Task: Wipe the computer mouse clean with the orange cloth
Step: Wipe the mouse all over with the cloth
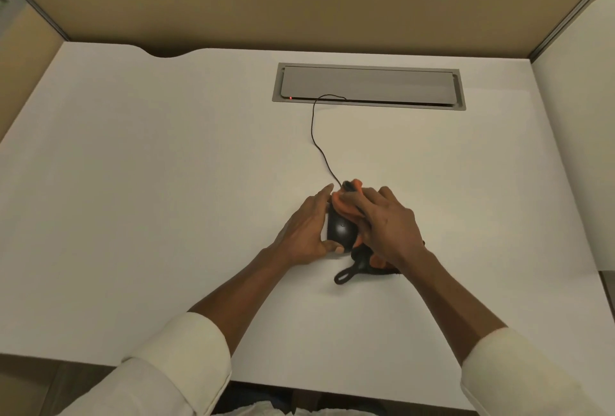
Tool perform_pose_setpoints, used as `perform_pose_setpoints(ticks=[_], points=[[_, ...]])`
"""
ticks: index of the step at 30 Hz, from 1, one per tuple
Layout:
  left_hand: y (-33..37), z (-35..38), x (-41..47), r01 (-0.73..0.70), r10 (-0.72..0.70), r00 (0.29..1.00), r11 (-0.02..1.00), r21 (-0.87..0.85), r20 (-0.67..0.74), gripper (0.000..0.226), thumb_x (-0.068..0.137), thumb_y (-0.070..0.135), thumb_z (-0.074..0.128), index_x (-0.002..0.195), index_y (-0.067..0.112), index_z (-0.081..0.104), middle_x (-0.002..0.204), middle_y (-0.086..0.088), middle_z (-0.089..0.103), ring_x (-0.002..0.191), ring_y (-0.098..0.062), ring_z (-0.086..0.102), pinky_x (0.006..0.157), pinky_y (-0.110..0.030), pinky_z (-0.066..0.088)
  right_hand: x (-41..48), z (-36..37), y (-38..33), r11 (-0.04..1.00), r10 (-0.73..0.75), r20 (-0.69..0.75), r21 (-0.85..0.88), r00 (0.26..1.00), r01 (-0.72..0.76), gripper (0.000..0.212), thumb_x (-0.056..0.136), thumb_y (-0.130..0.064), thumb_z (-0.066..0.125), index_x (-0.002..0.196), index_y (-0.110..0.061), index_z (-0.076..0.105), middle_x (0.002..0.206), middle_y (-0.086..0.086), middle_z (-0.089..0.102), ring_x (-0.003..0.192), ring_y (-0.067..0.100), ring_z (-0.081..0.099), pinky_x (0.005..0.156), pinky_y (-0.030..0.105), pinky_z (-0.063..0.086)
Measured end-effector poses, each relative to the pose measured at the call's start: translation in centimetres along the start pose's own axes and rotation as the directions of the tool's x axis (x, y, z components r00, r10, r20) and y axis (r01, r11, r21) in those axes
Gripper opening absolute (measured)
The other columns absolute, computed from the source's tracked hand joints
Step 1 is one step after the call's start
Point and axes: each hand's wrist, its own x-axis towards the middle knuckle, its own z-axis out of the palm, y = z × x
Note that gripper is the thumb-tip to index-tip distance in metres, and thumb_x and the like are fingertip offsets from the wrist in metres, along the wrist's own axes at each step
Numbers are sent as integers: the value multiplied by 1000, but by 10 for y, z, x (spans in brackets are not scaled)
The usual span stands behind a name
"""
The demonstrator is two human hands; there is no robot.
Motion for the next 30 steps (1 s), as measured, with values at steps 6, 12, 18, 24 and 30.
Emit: perform_pose_setpoints(ticks=[6,12,18,24,30], points=[[1,1,-1,-1,1,1000,1000,24,-10,132,67,45,92,162,36,3,156,4,40,139,-20,48,104,-48,54,11,4,-1,948,264,16,177,964,-263,40,101,-33,58,141,-38,52,123,-5,67,111,25,59,79,41,56],[3,0,-4,-10,10,1000,999,32,-5,129,67,45,90,162,34,4,155,4,40,140,-20,46,105,-49,53,-26,17,-26,836,473,-2,318,881,-448,42,106,-37,50,148,-30,48,137,3,60,118,28,57,89,43,51],[5,-1,-4,-14,13,1000,999,34,6,126,71,41,91,164,29,6,157,-1,39,141,-23,46,109,-51,51,-62,15,-49,772,518,64,395,853,-499,56,106,-32,53,158,-21,38,145,8,50,125,31,56,99,45,52],[10,-2,-6,-5,5,1000,999,34,14,126,72,40,92,165,27,8,159,-3,38,143,-25,46,112,-52,49,-85,17,-60,815,469,101,335,877,-474,61,106,-27,54,162,-19,32,142,9,51,120,28,56,94,42,54],[14,-4,-7,2,-3,1000,999,39,22,125,72,43,92,164,27,9,160,-2,38,144,-25,45,113,-52,48,-97,18,-66,827,443,130,323,887,-461,64,107,-27,53,165,-20,25,139,7,51,116,24,58,94,37,56]])
